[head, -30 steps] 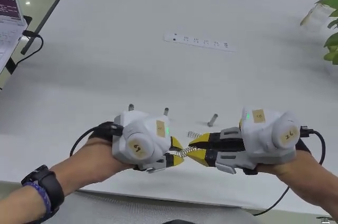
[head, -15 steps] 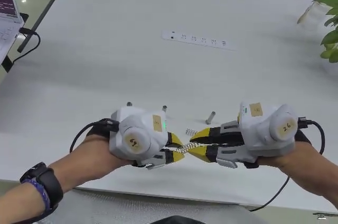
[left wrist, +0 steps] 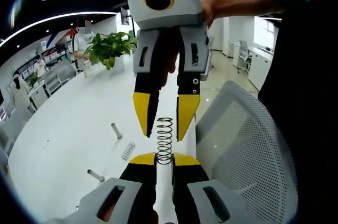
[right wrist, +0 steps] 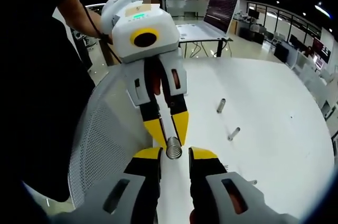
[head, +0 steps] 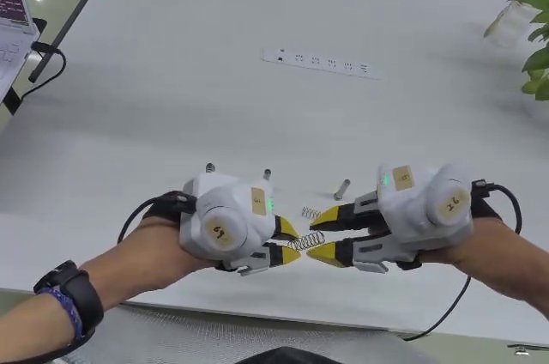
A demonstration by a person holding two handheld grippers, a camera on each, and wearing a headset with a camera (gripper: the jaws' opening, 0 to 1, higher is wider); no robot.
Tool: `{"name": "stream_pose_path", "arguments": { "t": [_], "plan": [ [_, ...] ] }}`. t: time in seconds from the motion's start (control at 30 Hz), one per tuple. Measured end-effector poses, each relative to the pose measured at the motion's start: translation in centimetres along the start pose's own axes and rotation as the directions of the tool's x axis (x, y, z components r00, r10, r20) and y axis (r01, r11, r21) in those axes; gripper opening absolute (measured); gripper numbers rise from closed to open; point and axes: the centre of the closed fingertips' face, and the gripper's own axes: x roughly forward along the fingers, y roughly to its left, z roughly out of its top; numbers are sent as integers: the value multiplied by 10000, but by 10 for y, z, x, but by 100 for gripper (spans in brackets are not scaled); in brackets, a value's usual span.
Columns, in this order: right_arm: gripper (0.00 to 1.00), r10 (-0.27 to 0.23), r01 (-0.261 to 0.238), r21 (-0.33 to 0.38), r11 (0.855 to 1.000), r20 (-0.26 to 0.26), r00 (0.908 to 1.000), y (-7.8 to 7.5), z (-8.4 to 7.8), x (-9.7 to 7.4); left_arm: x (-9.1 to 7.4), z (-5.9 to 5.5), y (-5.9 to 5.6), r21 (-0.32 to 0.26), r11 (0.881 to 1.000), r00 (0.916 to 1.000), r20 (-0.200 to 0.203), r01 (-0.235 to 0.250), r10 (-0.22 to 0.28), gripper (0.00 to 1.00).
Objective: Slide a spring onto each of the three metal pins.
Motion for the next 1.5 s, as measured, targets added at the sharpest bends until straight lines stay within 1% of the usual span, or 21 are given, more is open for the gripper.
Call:
{"name": "stream_pose_path", "arguments": {
  "t": [0.17, 0.33, 0.43, 0.53, 0.57, 0.63, 0.9, 1.13, 1.3, 1.37, 1.5],
  "plan": [
    [17, 117, -130, -434, 9990, -318, 9994, 0, -2, 2, 1, 1, -1, 48, 10000, 10000, -3, 73, -73, 2],
    [17, 274, -312, -807, 9962, -482, 9985, 3, -1, 5, 2, 2, -3, 124, 9998, 9999, -5, 159, -159, 2],
    [16, 365, -443, -1093, 9930, -722, 9967, 4, -3, 7, 3, 3, -5, 161, 9996, 9998, -13, 221, -221, 2],
    [14, 445, -533, -1206, 9913, -740, 9963, 6, -2, 8, 3, 3, -5, 194, 9995, 9997, -27, 245, -245, 2],
    [12, 534, -643, -1378, 9884, -812, 9953, 7, -3, 9, 3, 3, -5, 198, 9995, 9997, -25, 257, -257, 2],
    [9, 559, -694, -1554, 9854, -897, 9944, 8, -3, 9, 2, 3, -5, 200, 9995, 9997, -40, 254, -253, 2],
    [9, 460, -590, -1552, 9861, -860, 9952, 5, -2, 10, 3, 3, -2, 102, 9997, 9998, -7, 221, -221, 2],
    [9, 357, -473, -1410, 9889, -836, 9959, 3, -7, 10, 6, 1, -2, 82, 9997, 9996, -130, 238, -237, 3],
    [9, 300, -408, -1312, 9905, -831, 9961, 1, -10, 7, 3, -6, 0, -31, 9999, 9996, -265, 131, -131, 3],
    [9, 268, -358, -1232, 9917, -737, 9969, 0, -9, 5, 2, -9, 2, -133, 9999, 9995, -307, 67, -71, 5],
    [9, 169, -241, -1129, 9933, -646, 9978, -2, -9, 3, -4, -14, 7, -493, 9986, 9995, -259, -179, 166, 7]
  ]
}}
